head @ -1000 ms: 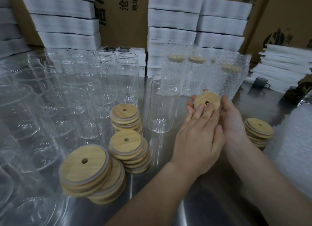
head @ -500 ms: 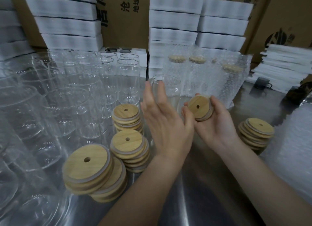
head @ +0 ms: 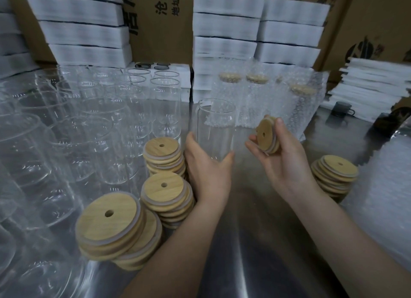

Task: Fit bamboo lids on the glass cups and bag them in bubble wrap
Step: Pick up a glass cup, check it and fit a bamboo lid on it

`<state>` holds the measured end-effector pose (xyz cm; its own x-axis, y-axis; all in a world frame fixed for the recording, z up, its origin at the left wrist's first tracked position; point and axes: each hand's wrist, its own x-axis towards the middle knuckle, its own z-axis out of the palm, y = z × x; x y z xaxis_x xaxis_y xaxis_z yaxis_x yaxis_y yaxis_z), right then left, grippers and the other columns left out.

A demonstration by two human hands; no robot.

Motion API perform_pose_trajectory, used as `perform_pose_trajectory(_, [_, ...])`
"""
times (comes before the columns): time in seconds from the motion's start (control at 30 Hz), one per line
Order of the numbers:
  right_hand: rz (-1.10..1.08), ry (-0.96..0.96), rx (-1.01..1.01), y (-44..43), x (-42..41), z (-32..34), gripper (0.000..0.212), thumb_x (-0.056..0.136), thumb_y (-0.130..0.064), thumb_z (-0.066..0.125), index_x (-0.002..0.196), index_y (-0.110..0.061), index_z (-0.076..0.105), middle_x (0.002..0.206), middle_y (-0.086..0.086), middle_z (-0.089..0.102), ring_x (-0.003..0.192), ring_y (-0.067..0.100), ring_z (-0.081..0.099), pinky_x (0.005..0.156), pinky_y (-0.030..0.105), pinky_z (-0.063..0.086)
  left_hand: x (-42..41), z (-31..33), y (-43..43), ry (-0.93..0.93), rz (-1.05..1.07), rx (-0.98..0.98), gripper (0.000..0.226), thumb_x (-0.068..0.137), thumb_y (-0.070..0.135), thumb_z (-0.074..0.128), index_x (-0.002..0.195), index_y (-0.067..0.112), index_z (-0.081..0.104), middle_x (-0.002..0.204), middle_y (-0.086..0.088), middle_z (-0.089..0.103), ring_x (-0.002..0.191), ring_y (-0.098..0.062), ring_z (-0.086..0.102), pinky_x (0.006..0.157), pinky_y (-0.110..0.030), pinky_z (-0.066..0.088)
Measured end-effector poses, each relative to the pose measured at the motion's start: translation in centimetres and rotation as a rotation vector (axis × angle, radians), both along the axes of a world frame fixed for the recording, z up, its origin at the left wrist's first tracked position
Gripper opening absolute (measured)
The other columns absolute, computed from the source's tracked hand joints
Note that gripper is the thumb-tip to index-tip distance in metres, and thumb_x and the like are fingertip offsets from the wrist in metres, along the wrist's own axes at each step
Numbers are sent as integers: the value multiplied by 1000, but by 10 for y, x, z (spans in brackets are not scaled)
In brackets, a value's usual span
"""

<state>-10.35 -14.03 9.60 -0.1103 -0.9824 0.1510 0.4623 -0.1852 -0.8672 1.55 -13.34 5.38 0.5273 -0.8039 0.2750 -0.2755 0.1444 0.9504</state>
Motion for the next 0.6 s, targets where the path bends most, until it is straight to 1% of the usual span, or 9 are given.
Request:
perform_pose_trajectory(0.07, [-17, 69, -70, 3, -1, 3, 60, 79, -44, 61, 130, -12, 58, 116, 3, 60, 102, 16, 64, 92, 38, 55, -1, 0, 1, -19, 14, -12, 93, 69, 24, 86, 144, 14, 32, 139, -7, 46, 130, -22, 42, 100, -21, 29])
perform_pose_trajectory(0.13, [-28, 98, -121, 6, -2, 5, 56, 88, -41, 56, 137, -14, 53, 126, 1, 58, 107, 15, 61, 97, 38, 53, -1, 1, 3, -89, 22, -25, 93, 68, 22, 86, 144, 15, 33, 139, -7, 46, 130, -23, 42, 105, -27, 31])
perform_pose_trajectory(0.2, [-37, 100, -166, 8, -3, 8, 43, 96, -36, 49, 135, -19, 53, 129, 1, 56, 111, 16, 59, 100, 38, 51, -2, 2, 6, -195, 31, -37, 92, 68, 21, 85, 144, 15, 34, 140, -8, 47, 130, -25, 42, 107, -31, 31])
perform_pose_trajectory(0.27, [-44, 97, -205, 8, -5, 10, 33, 99, -32, 45, 129, -22, 57, 122, 0, 59, 110, 16, 58, 100, 38, 51, -3, 4, 9, -308, 37, -56, 89, 69, 17, 83, 144, 16, 35, 141, -7, 46, 132, -25, 39, 109, -32, 29])
perform_pose_trajectory(0.33, [-54, 136, -242, 8, -5, 12, 30, 98, -32, 48, 125, -25, 58, 120, -2, 60, 111, 14, 59, 101, 36, 49, -4, 4, 11, -401, 24, -93, 86, 69, 13, 80, 144, 16, 37, 142, -7, 45, 134, -26, 37, 113, -34, 28])
perform_pose_trajectory(0.37, [-59, 165, -260, 7, -6, 12, 32, 95, -33, 49, 125, -26, 58, 122, -3, 61, 114, 14, 58, 103, 35, 48, -5, 5, 12, -436, 16, -107, 85, 70, 12, 79, 144, 16, 38, 142, -8, 45, 134, -26, 37, 114, -37, 28])
perform_pose_trajectory(0.47, [-108, 315, -326, 5, -10, 9, 41, 91, -35, 51, 132, -29, 54, 141, 0, 54, 132, 15, 51, 112, 40, 41, -7, 5, 15, -506, 14, -112, 84, 71, 11, 77, 145, 19, 37, 144, -9, 41, 136, -29, 34, 114, -42, 28])
perform_pose_trajectory(0.5, [-139, 389, -354, 4, -11, 8, 42, 91, -35, 51, 133, -31, 52, 143, 0, 51, 134, 15, 48, 114, 43, 39, -8, 5, 16, -534, 16, -108, 84, 72, 11, 76, 145, 20, 36, 145, -8, 40, 137, -29, 33, 115, -43, 28])
perform_pose_trajectory(0.6, [-216, 573, -444, 0, -13, 3, 40, 93, -33, 52, 133, -32, 50, 136, -5, 48, 135, 17, 45, 115, 50, 35, -10, 6, 17, -617, 4, -108, 85, 73, 11, 76, 147, 21, 35, 146, -10, 38, 138, -30, 31, 115, -46, 28])
